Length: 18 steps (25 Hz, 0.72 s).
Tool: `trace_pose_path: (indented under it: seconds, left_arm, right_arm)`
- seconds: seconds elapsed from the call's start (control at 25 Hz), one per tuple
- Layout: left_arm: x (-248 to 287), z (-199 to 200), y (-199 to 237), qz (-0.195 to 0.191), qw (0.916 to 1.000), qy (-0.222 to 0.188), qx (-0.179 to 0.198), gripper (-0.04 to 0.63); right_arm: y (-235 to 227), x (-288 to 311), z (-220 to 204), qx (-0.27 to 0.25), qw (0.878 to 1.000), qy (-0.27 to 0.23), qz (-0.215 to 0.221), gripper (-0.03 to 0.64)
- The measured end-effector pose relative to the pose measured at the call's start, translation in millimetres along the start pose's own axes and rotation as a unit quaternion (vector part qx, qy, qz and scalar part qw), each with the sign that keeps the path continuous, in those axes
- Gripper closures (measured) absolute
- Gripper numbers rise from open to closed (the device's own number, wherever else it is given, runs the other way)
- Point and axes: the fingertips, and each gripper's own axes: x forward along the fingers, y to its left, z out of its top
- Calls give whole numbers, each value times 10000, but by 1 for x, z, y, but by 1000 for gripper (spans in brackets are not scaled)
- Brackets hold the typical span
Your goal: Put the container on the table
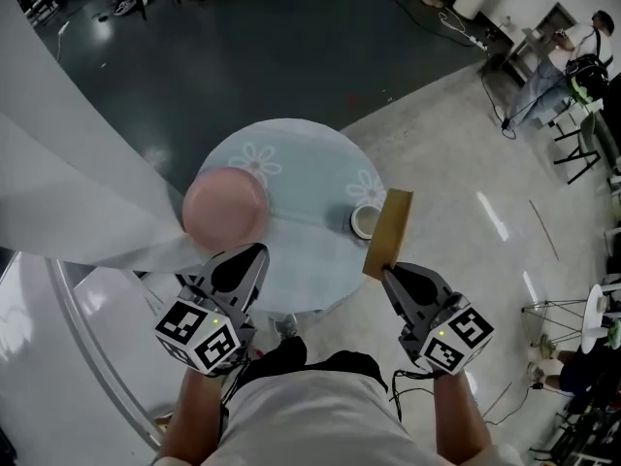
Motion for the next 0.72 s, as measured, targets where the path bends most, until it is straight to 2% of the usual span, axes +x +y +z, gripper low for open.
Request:
trace_pose_path:
  seconds: [0.16, 0.32, 0.48, 0.72]
  left_arm:
    - [-8, 8, 33, 293, 9994, -135, -121, 568]
    - [-12, 7, 41, 409, 9989, -119, -181, 568]
    - [-6, 9, 48, 531, 9985, -56, -144, 568]
    - [10, 11, 74, 996, 9946, -40, -294, 568]
  right_arm:
    - [-6, 28, 10, -148, 9998, 63, 122, 588]
    - [-12, 56, 18, -260, 9990, 118, 351, 588]
    - [-25, 90, 28, -421, 9969, 192, 630, 588]
    - [-55, 155, 38, -612, 9902, 439, 1177, 588]
